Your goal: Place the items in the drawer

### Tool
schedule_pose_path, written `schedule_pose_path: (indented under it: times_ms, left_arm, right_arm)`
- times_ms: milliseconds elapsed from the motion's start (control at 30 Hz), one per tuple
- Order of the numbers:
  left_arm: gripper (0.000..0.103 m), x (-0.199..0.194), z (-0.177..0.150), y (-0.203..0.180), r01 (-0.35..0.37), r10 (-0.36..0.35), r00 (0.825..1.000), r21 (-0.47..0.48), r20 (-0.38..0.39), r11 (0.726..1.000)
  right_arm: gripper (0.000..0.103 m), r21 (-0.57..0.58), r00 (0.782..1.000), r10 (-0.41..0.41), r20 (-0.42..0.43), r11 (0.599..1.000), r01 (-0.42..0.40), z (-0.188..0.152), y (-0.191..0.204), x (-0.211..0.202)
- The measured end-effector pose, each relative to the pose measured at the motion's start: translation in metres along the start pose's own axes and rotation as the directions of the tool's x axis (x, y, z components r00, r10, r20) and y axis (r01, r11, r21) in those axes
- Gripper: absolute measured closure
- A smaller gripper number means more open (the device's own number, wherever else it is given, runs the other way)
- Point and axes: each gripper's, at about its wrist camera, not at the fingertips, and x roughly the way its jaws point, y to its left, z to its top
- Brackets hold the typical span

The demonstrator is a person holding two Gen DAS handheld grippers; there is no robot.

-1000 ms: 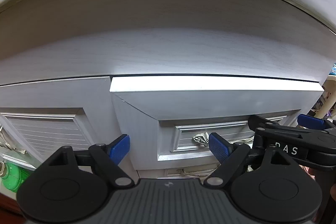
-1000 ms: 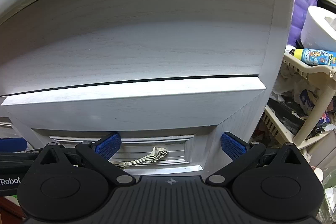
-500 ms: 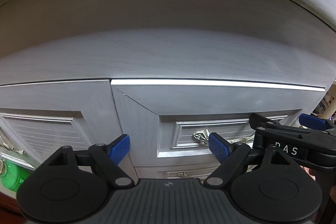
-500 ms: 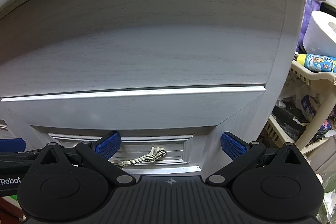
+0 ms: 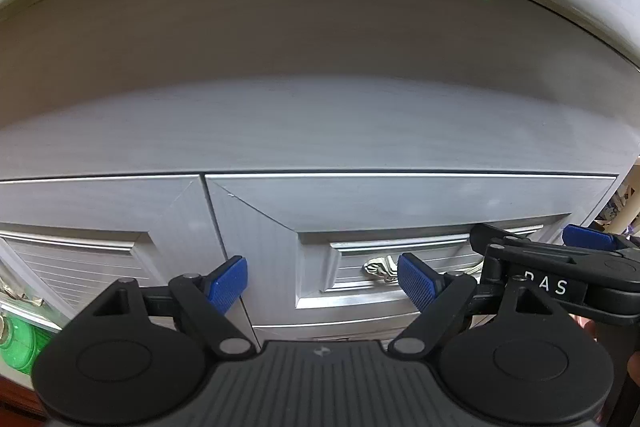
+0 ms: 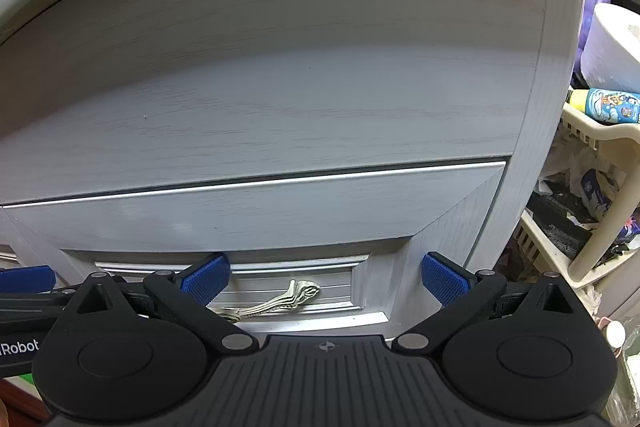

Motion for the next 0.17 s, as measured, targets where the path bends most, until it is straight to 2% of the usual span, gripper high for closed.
schedule_pose_path:
  times_ms: [167]
  left_arm:
    - [0.005,-0.0006,-0.0039,-0.0019,-0.013,0.013,1.000,0.006,0.005,1.000]
  right_arm:
    - [0.000,-0.002,1.000,0.002,0.005,1.000,-0.002,-0.0009,0.0059,0.0007]
